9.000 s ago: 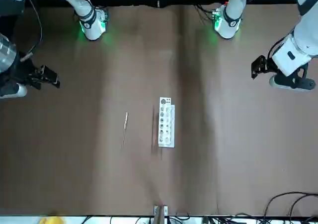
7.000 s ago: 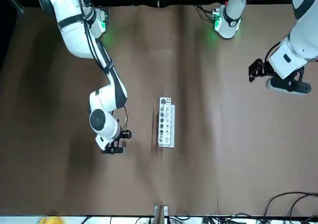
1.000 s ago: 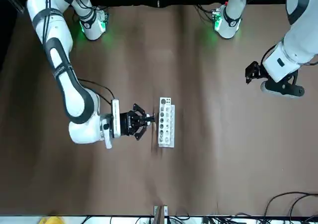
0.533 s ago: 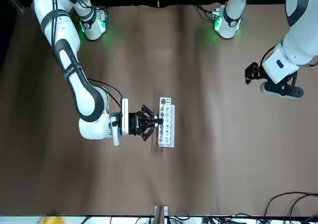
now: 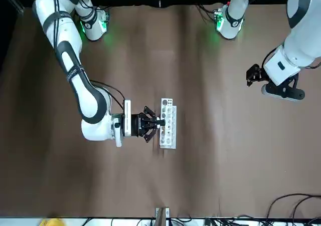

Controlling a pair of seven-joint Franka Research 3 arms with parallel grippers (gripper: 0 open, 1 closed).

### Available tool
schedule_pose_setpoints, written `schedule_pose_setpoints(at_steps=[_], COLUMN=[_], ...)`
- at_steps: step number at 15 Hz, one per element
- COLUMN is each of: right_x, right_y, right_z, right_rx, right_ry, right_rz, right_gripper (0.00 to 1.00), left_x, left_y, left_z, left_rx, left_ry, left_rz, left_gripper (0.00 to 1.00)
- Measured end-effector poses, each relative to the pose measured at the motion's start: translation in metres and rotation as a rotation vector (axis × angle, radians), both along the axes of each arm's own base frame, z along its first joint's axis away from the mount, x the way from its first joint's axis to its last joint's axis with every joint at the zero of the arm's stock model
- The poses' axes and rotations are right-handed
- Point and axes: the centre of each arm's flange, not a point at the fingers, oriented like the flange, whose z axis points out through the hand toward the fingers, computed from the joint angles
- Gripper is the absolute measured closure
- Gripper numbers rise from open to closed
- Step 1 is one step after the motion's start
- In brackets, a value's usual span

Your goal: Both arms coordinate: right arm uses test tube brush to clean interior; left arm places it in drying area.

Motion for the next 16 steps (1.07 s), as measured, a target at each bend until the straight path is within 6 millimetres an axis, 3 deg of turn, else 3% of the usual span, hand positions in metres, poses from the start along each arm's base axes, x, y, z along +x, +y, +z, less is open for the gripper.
schedule_pose_setpoints(at_steps=[9,16], right_x=[0.003,0.002], right_y=[-0.006,-0.006], right_z=[-0.005,-0.012], right_rx=[-0.009,-0.012], right_ry=[-0.025,-0.027], right_rz=[-0.007,-0.005], right_gripper=[0.98,0.98], left_x=[0.007,0.006], left_y=[0.009,0.005], left_z=[-0.007,-0.007], left_rx=[-0.002,-0.003], left_ry=[-0.002,-0.003], left_rz=[0.018,0.006], left_gripper=[0.00,0.00])
